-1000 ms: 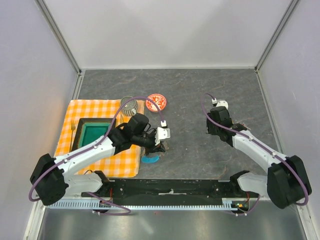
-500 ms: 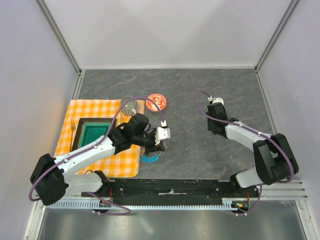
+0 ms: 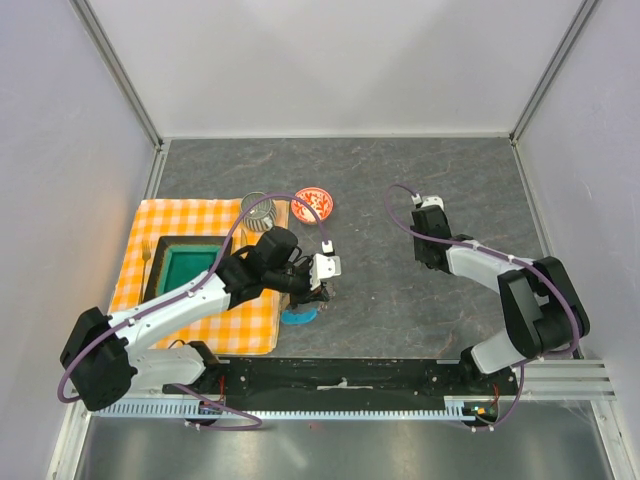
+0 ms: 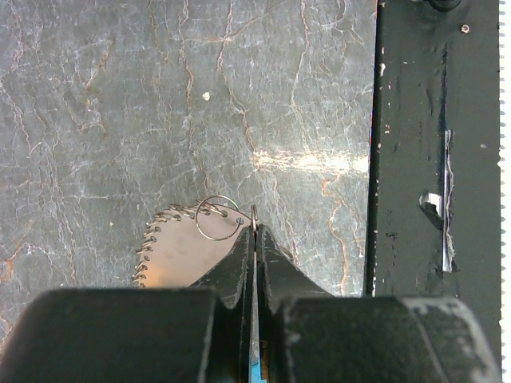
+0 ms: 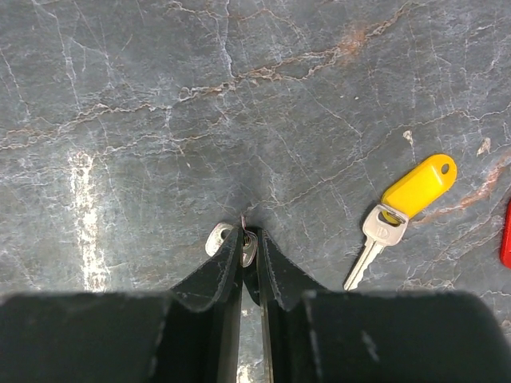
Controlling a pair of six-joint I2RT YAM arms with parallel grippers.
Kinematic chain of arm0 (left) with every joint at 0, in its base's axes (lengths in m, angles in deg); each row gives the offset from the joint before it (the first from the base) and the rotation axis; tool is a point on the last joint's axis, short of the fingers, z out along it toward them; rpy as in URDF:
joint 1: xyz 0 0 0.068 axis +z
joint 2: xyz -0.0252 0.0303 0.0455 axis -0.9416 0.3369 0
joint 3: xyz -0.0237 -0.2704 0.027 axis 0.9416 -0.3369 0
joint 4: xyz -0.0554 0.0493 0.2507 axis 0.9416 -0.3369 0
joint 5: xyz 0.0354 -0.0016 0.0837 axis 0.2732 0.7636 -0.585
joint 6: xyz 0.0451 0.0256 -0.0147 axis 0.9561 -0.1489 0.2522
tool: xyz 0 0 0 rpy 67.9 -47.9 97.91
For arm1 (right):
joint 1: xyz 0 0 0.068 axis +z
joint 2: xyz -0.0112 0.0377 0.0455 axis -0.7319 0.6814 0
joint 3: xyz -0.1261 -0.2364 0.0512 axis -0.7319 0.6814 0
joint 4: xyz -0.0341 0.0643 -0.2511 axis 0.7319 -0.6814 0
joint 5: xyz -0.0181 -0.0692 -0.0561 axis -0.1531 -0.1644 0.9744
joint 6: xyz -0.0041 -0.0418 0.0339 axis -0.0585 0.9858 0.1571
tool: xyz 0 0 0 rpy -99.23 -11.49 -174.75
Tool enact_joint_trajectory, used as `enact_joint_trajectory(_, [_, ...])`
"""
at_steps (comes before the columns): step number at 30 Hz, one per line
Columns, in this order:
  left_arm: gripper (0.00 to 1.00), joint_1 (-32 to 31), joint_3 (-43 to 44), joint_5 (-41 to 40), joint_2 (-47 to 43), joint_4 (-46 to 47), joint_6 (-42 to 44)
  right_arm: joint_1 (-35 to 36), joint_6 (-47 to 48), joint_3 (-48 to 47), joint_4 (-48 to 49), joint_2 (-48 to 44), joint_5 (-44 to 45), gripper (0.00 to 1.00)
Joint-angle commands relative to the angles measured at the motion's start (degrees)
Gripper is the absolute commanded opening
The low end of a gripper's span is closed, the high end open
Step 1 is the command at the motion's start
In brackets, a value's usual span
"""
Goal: Put the keys on the keyring
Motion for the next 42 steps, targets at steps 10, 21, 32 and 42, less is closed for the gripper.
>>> enact_joint_trajectory(10, [0.02,-0.3,1.2,0.3,-1.4,1.3,2.3,-0.1,0.2,-1.7,1.4,1.2,0.2,0.12])
enact_joint_trajectory(21, [0.02,-0.3,0.8,0.1,-3.1,1.1,3.2,0.7,1.0,-0.6,0.2,-4.5,-7.7,0.00])
enact_joint_trajectory(32, [0.02,-0.3,0.0,1.3,-5.1,0.7,5.1,14.6,14.1,3.5,2.2,-22.9,-22.2,0.00])
enact_joint_trajectory(42, [0.02,-1.4,-1.4,-0.5,-6.8,0.7,8.6,21.2,21.5,5.8,3.4,-31.7,-40.4,0.00])
